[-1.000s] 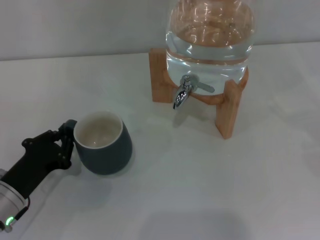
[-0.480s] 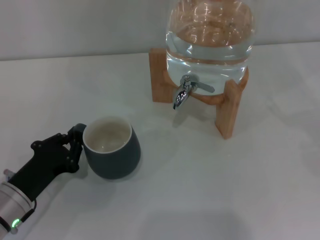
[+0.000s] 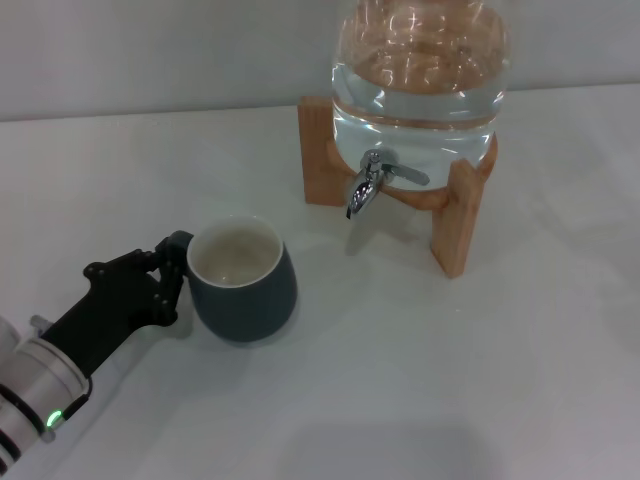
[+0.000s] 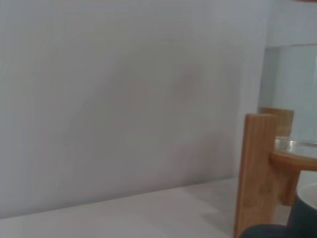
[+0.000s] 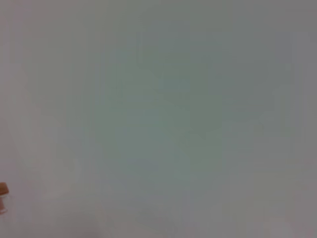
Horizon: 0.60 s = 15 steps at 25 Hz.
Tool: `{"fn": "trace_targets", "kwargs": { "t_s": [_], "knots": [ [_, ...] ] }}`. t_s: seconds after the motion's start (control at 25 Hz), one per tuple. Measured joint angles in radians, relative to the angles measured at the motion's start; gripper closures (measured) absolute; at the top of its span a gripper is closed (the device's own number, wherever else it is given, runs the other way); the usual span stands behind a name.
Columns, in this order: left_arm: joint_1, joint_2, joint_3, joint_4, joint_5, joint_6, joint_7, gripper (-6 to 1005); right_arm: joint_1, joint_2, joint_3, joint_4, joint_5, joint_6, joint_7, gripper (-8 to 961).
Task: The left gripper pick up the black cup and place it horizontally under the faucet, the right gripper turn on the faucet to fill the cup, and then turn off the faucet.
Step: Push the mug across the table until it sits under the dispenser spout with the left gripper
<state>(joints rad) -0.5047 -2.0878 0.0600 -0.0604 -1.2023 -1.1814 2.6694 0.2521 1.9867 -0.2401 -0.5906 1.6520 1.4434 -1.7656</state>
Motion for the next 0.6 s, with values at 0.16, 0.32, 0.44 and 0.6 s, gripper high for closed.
{"fn": "trace_targets", "kwargs": {
  "t_s": [0.16,0.32,0.44,0.6],
  "knots": [
    [-0.012,0.000,0.001,-0.015,0.009,0.001,0.002,900,-0.001,0.000,0.004,0.000,0.000,-0.002,0.000,112],
    [-0.020,0.000,0.002,-0.033,0.028,0.001,0.002,900,0.003,-0.003,0.000,0.000,-0.002,-0.005,0.000,112],
    [-0.021,0.000,0.003,-0.044,0.039,0.002,0.002,900,0.006,-0.005,-0.001,0.000,-0.003,-0.006,0.000,112],
    [-0.023,-0.002,0.002,-0.052,0.051,0.002,0.005,900,0.007,-0.007,-0.001,0.000,-0.004,-0.007,-0.003,112]
  ]
}}
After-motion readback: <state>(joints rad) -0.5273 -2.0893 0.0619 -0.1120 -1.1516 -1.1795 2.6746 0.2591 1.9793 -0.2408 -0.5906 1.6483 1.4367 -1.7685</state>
